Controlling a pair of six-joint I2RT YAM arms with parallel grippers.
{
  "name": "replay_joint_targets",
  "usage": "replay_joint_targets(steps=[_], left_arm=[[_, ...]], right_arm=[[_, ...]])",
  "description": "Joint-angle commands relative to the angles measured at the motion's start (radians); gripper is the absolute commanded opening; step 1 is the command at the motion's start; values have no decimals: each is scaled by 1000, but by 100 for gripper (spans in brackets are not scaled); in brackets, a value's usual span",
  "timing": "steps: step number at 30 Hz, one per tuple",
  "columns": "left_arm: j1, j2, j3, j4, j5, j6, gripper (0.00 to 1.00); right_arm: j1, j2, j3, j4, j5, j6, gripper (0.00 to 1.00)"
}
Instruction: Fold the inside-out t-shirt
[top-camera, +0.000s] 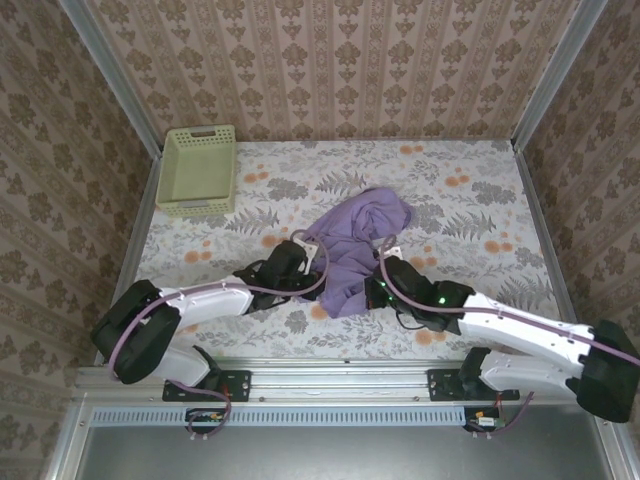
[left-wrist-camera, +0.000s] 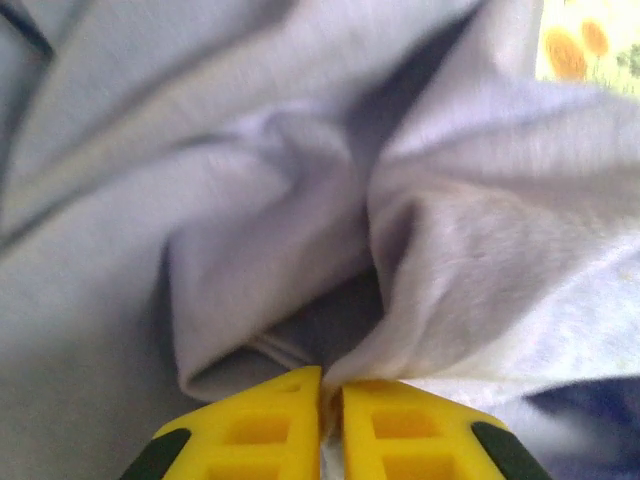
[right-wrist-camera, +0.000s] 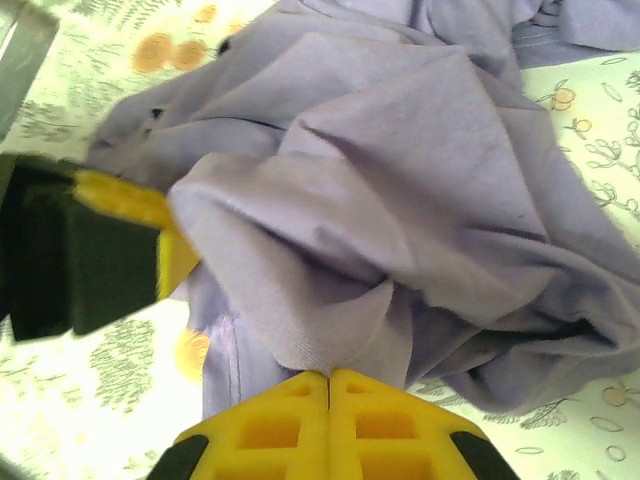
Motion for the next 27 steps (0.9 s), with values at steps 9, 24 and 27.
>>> replay_joint_targets(steps=[9,24,27], left_arm=[[-148,-162,42,-130,-152,85,32],[-251,-67,-60,100,-11,28,37],[-255,-9,-47,141,2,17,40]], right_arm=[[-8,5,-72,122,-94,15,0],[28,61,-129,148,-27,58,0],[30,54,-166,123,-16,95,13]])
